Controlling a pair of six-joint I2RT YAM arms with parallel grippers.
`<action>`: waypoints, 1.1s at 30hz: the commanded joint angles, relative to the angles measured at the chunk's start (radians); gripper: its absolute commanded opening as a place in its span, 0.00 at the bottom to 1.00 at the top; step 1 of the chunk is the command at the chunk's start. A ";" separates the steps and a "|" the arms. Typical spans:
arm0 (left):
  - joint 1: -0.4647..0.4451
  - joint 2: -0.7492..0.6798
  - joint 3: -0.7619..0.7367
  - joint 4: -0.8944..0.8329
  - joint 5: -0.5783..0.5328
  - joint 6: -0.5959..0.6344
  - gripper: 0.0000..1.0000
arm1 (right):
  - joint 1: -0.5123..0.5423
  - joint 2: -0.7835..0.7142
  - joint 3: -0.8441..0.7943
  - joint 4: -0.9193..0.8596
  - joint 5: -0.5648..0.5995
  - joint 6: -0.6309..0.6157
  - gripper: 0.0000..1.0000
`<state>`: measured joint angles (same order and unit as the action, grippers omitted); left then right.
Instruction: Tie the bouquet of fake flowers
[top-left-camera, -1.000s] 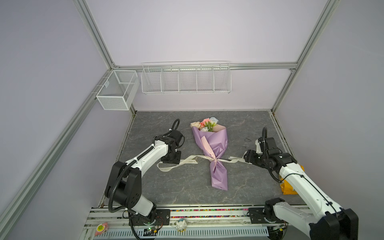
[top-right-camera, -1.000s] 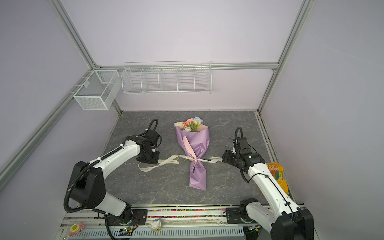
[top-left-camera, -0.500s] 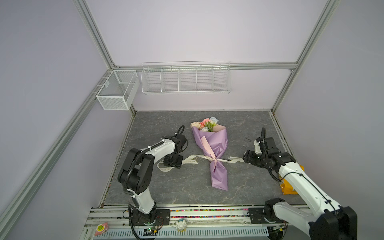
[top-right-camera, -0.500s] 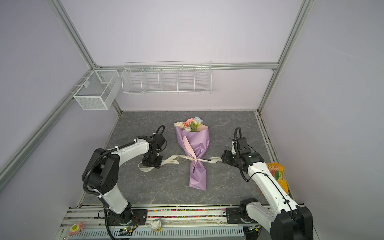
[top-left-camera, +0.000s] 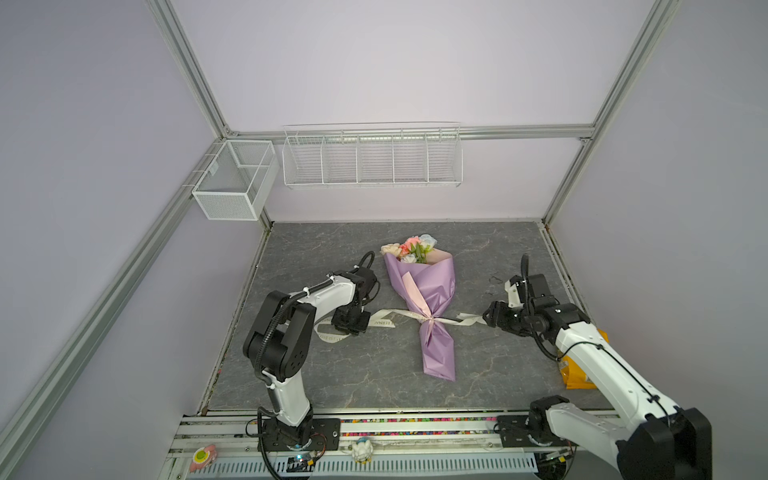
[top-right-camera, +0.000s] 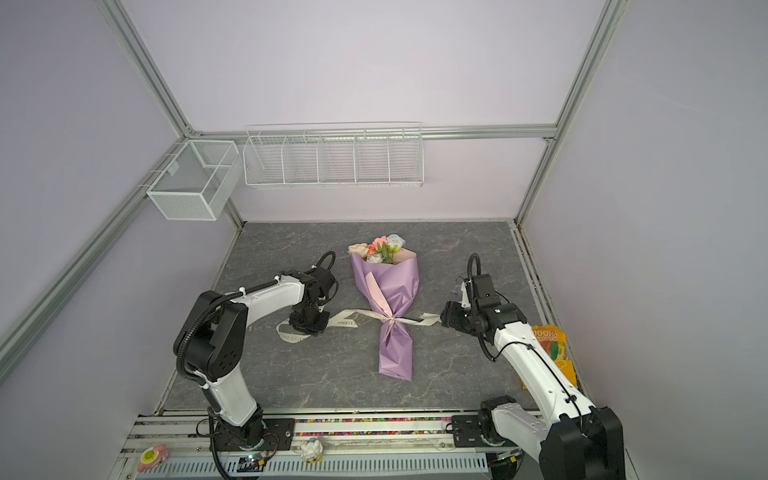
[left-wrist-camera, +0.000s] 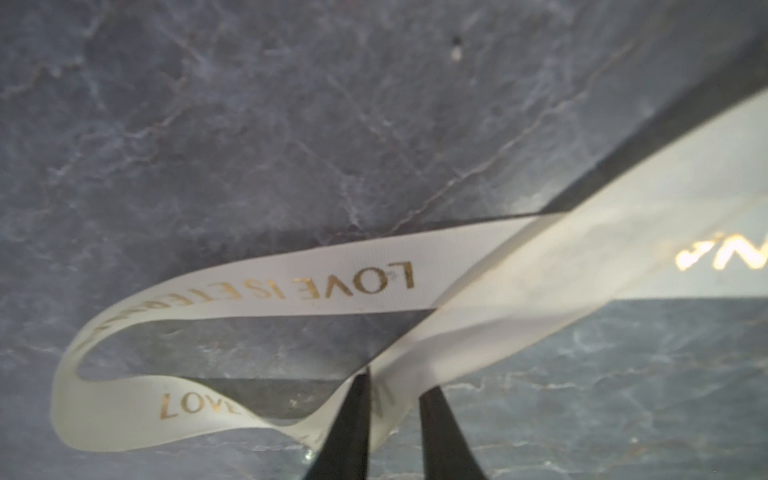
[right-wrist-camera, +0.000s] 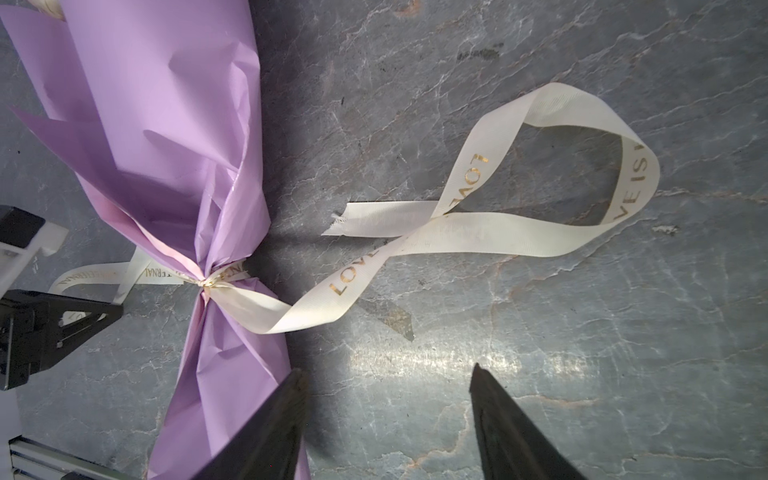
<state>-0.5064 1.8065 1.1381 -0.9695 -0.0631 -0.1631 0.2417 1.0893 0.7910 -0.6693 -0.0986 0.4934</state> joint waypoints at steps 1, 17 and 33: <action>-0.009 -0.054 0.025 -0.029 0.060 0.002 0.06 | -0.007 -0.017 0.016 -0.020 -0.019 -0.010 0.66; -0.074 -0.481 -0.008 0.129 0.370 -0.099 0.00 | 0.060 -0.182 -0.101 0.417 -0.347 0.221 0.71; -0.134 -0.599 -0.030 0.136 0.430 -0.065 0.00 | 0.432 0.155 -0.027 0.688 -0.153 0.610 0.75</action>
<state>-0.6353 1.2304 1.1255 -0.7887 0.3569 -0.2527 0.6491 1.2030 0.7486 -0.0944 -0.2649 0.9474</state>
